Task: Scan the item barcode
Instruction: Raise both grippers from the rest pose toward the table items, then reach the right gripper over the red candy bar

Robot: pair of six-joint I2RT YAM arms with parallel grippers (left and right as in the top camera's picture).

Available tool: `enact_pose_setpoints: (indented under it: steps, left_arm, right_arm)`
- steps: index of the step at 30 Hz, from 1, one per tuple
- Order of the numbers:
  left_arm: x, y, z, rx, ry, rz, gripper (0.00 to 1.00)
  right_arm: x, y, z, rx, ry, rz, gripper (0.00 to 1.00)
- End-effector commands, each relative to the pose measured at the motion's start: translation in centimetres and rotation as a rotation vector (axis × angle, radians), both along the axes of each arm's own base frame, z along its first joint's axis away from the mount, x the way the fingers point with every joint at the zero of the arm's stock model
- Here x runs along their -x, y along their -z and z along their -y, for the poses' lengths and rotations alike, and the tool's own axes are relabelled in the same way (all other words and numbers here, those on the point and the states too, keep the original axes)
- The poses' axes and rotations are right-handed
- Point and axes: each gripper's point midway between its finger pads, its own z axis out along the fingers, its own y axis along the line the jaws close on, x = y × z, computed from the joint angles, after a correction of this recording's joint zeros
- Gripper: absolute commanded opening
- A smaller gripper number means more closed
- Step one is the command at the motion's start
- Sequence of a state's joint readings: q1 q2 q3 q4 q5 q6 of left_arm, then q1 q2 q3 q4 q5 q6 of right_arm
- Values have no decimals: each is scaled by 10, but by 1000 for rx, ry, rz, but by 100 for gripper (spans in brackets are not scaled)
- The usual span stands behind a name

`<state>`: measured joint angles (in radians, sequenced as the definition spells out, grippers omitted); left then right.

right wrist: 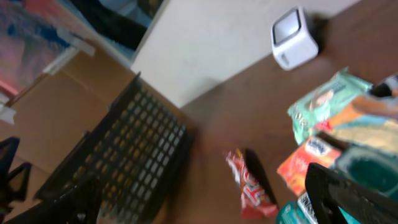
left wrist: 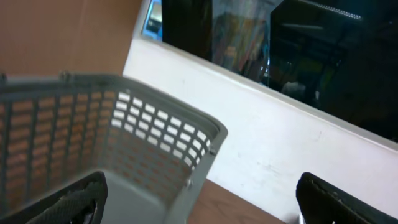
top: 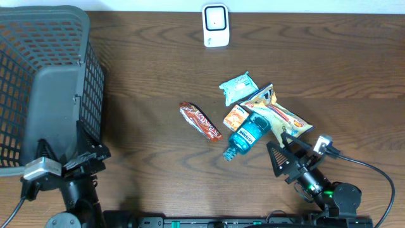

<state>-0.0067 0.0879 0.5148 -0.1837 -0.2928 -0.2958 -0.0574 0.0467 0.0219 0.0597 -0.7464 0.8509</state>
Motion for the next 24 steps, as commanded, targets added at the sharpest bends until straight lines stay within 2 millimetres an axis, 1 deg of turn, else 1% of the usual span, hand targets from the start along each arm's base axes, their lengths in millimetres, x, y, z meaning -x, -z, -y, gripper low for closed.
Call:
enact_pose_setpoints:
  steps: [1, 4, 7, 11, 13, 14, 16, 18, 21, 22, 24]
  left_arm:
    - [-4, 11, 4, 71, 35, 11, 97]
    - [-14, 27, 11, 67, 75, -28, 97]
    - [-20, 39, 17, 64, 110, -54, 97]
    - [-24, 46, 26, 59, 162, -74, 97]
    - [-24, 46, 26, 59, 165, -74, 97]
    - [-24, 46, 26, 59, 165, -72, 97]
    - [-24, 40, 29, 40, 183, -52, 96]
    - [-24, 26, 41, -72, 238, -22, 97]
    - [-18, 0, 75, -327, 382, 55, 97]
    - [-14, -7, 82, -381, 413, 76, 97]
    - [-10, -13, 89, -435, 437, 94, 97]
  right_arm:
    - [10, -26, -9, 53, -59, 57, 99]
    - [9, -38, -7, 140, -44, 48, 99]
    - [2, -42, 1, 244, 3, -10, 99]
    - [-16, -46, 13, 431, 63, -109, 99]
    - [-23, -49, 9, 487, 44, -144, 99]
    - [-31, -54, -2, 532, 1, -167, 99]
    - [-40, -56, -19, 580, -48, -189, 99]
    - [-47, -54, -37, 632, -87, -197, 99]
    - [-53, -41, -66, 724, -133, -214, 99]
    - [-54, -35, -76, 757, -144, -217, 99]
    - [-55, -19, -91, 820, -161, -226, 99]
